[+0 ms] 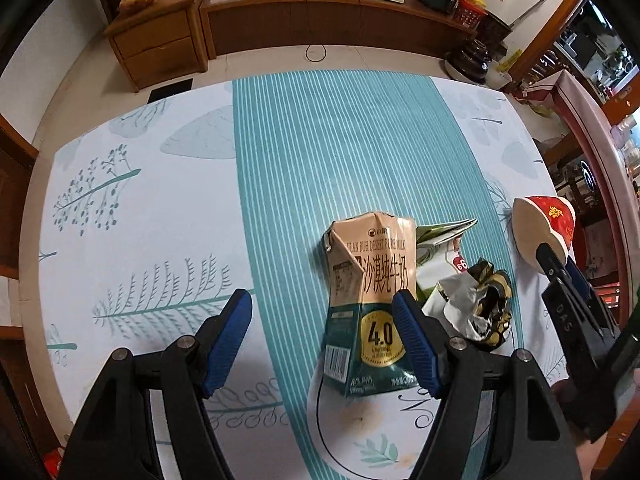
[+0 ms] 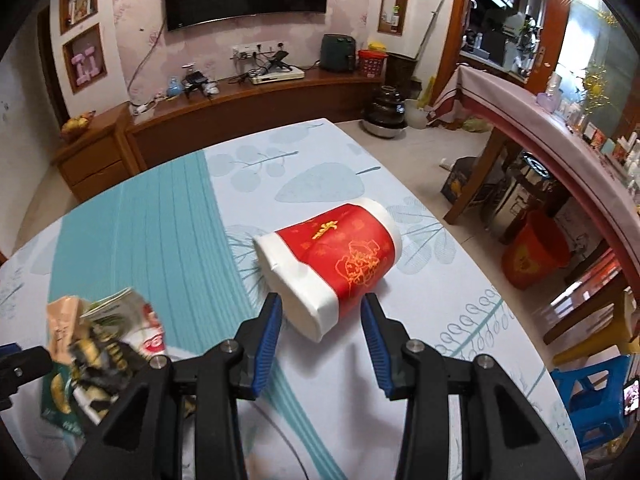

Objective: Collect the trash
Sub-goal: 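Grasp the milk carton with the left gripper while the right gripper grasps the red cup, then carry the milk carton in the left gripper while the right gripper carries the red cup to the bin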

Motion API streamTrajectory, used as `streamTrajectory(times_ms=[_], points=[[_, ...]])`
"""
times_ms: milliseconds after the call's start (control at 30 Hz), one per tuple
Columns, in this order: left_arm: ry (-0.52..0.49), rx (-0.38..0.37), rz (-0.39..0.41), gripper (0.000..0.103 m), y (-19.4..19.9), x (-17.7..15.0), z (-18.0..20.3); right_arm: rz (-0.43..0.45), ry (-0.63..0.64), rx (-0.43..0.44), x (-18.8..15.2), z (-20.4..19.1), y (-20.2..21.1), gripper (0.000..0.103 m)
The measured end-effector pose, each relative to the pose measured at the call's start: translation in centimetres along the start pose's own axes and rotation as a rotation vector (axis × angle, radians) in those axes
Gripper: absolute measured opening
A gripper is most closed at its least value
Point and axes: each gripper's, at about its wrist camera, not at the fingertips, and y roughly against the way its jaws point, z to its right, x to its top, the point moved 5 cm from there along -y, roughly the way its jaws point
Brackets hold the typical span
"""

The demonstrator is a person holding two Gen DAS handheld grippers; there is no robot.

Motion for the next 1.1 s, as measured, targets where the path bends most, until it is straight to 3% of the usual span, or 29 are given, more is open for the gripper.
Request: streamTrajectory(times_ms=[167,200,233,333,400,533,567,633,867,1100], points=[[-0.001,-0.029,-0.018,0.071,-0.9,0.4,0.7,0.021,-0.009,-0.043,0.1,0.2,-0.7,0.041],[-0.002,-0.034,-0.019,0.071,-1.0,0.4,0.9,0.025,-0.014,-0.049,0.1,0.3,-0.8,0.038],[-0.003,-0.039,-0.021,0.071,-1.2,0.6,1.2,0.029,-0.016,-0.056,0.1,0.4,-0.9,0.027],[-0.009,-0.035,-0.030,0.071,-1.8,0.8,1.9,0.032,-0.022,-0.052,0.2,0.8,-1.1,0.009],[-0.010,-0.025,-0.043,0.071,-2.5,0.8,2.3,0.036,-0.024,-0.031,-0.1,0.9,-0.9,0.004],[-0.004,-0.017,-0.069,0.067,-3.4,0.4,2.0,0.034,-0.032,0.040,-1.3,0.8,0.4,0.004],[-0.001,-0.022,-0.070,0.053,-3.5,0.2,2.0,0.033,-0.037,0.061,-1.7,0.8,0.9,0.004],[-0.003,-0.022,-0.081,0.042,-3.6,-0.4,1.9,0.030,-0.054,0.103,-2.7,0.9,1.9,0.004],[-0.009,0.010,-0.026,0.041,-2.0,-2.4,0.7,0.018,-0.139,0.179,-5.6,1.9,5.4,0.004],[-0.009,0.016,0.017,0.040,3.1,-6.4,-0.2,0.016,-0.139,0.232,-8.8,3.7,10.2,0.004]])
